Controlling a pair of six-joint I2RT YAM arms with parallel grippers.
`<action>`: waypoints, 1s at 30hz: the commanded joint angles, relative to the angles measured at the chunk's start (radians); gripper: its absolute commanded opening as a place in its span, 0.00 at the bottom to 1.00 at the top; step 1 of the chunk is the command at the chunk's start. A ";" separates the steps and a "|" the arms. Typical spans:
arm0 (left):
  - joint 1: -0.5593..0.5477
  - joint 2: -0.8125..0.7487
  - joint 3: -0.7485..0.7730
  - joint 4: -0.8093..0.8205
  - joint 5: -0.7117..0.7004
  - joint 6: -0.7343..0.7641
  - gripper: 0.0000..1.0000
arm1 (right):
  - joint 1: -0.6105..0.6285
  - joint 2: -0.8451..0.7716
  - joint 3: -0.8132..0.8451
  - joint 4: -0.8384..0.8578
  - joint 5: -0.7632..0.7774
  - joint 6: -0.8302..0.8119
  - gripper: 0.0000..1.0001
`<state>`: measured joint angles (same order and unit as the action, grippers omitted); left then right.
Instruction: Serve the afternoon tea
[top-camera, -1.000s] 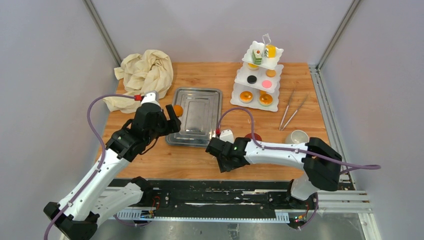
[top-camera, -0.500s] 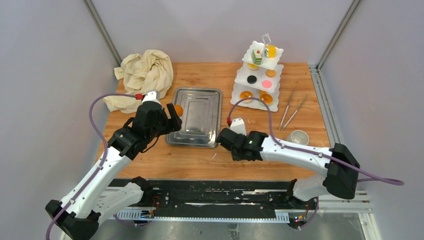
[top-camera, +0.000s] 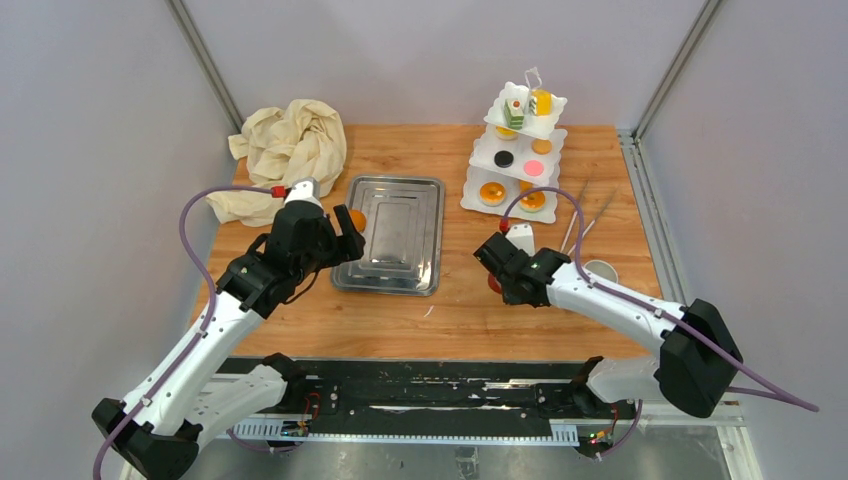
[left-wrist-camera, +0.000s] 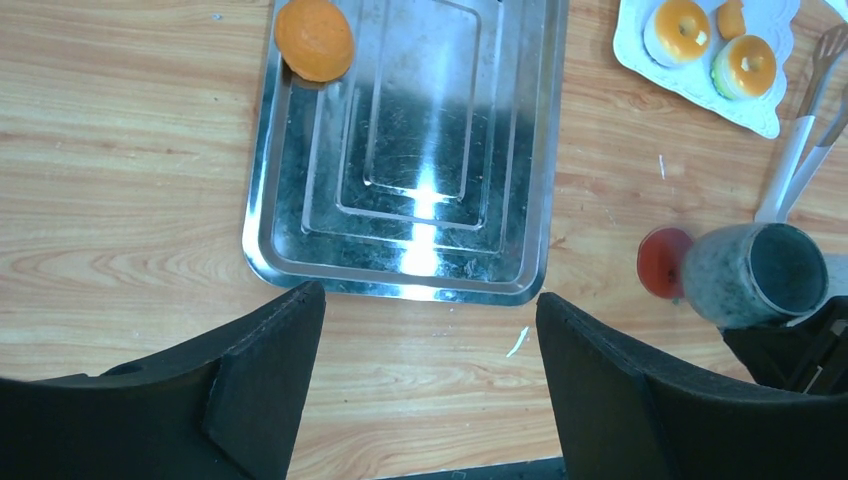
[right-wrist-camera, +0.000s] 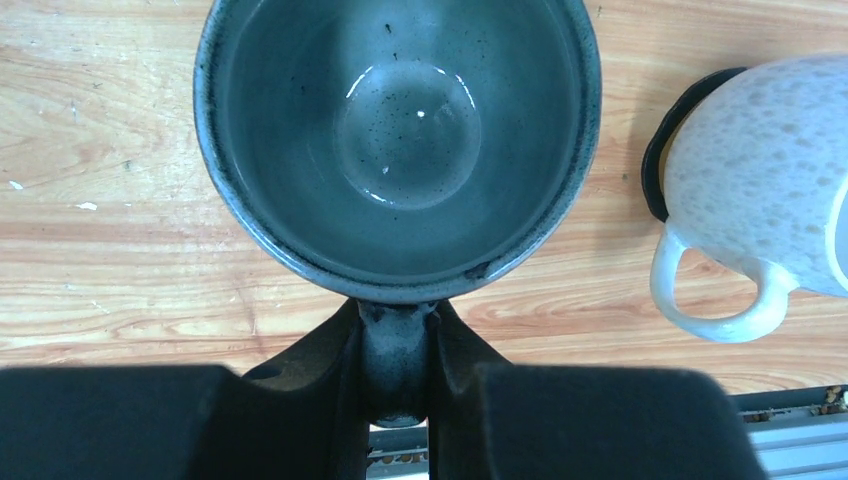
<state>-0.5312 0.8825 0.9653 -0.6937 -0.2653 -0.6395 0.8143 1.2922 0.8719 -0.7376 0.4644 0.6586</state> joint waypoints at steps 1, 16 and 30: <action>0.013 -0.001 0.004 0.034 0.006 -0.003 0.82 | -0.026 -0.004 -0.021 0.084 0.019 -0.028 0.01; 0.016 -0.004 0.001 0.022 0.004 -0.021 0.82 | -0.034 0.064 -0.091 0.179 -0.062 -0.013 0.03; 0.016 -0.014 -0.001 0.011 -0.004 -0.019 0.83 | -0.034 -0.037 -0.120 0.238 -0.027 -0.022 0.00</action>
<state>-0.5247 0.8860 0.9653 -0.6849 -0.2565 -0.6624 0.8021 1.3117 0.7624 -0.5365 0.3996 0.6353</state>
